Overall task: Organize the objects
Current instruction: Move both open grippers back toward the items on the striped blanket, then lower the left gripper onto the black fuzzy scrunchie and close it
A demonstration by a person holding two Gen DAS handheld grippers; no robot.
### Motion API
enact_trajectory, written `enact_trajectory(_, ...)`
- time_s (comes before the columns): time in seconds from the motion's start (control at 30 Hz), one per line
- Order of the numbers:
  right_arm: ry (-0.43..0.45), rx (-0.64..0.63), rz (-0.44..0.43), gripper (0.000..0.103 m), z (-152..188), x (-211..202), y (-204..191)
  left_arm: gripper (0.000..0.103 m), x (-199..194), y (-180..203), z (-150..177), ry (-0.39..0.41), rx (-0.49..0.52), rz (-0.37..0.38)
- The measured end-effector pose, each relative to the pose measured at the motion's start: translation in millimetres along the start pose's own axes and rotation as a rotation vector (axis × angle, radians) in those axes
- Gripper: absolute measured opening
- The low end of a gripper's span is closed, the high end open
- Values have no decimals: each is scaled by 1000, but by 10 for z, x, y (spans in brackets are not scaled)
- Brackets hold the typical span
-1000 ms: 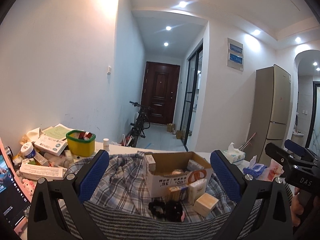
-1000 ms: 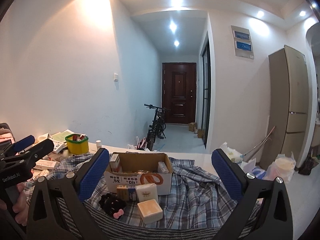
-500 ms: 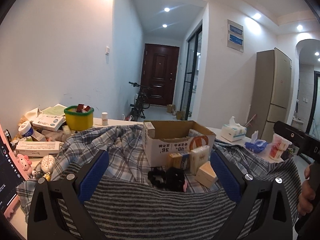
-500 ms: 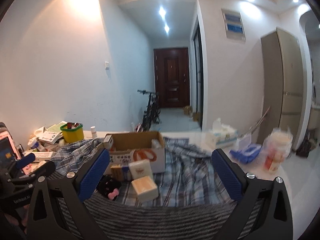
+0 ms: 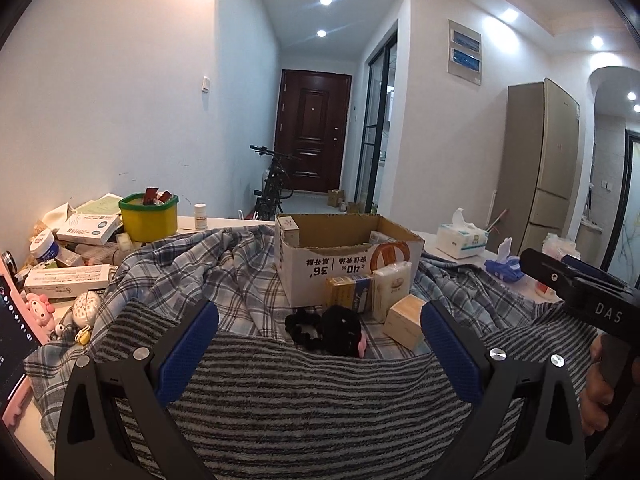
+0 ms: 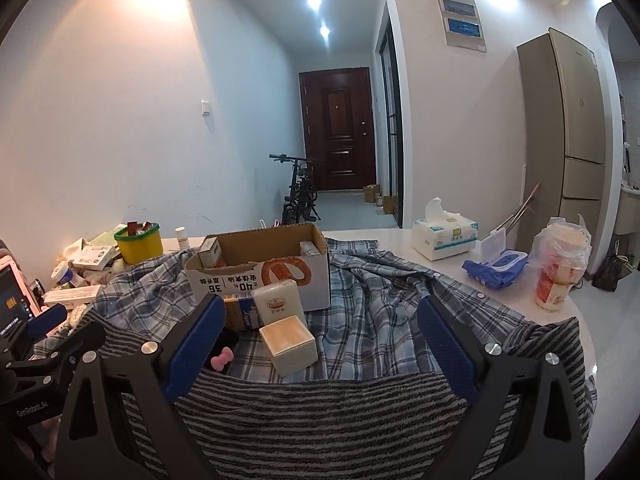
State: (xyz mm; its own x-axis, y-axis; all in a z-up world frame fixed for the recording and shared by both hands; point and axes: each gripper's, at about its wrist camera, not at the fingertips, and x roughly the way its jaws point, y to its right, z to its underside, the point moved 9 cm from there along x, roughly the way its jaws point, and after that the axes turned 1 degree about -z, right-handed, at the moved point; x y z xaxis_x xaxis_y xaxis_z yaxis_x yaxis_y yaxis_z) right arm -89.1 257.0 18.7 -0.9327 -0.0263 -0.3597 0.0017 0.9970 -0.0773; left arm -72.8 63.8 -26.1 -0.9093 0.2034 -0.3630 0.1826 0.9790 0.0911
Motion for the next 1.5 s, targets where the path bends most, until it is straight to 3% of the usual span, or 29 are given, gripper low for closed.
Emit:
enact_trajectory(0.17, -39, 127, -82, 96, 63, 126, 72, 102, 98, 36, 66, -4, -6, 4)
enact_trajectory(0.37, -30, 70, -19, 96, 52, 286, 88, 102, 324, 90, 33, -38, 11, 17)
enact_trajectory(0.57, -6, -3, 14, 94, -88, 444, 110, 102, 677, 121, -2, -133, 17, 44)
enact_trajectory(0.63, 6, -27, 11, 94, -177, 489, 98, 91, 781, 145, -30, -166, 33, 56)
enact_trajectory(0.73, 7, -45, -2, 94, -219, 550, 86, 91, 933, 162, -4, -219, 24, 78)
enact_trajectory(0.87, -24, -44, 3, 94, -115, 655, 118, 90, 1136, 209, 168, -309, 3, 107)
enact_trajectory(0.97, -60, -24, 0, 94, 10, 741, 165, 90, 1242, 230, 321, -378, 12, 84)
enact_trajectory(1.17, -114, -15, 7, 94, 212, 899, 227, 90, 1308, 320, 338, -425, 101, 86)
enact_trajectory(1.3, -131, -2, -3, 94, 256, 947, 247, 74, 1427, 393, 358, -463, 143, 95)
enact_trajectory(1.4, -136, 3, -5, 94, 271, 957, 253, 73, 1515, 435, 440, -496, 159, 103)
enact_trajectory(1.5, -149, -4, -3, 94, 297, 983, 241, 62, 1597, 436, 556, -540, 157, 106)
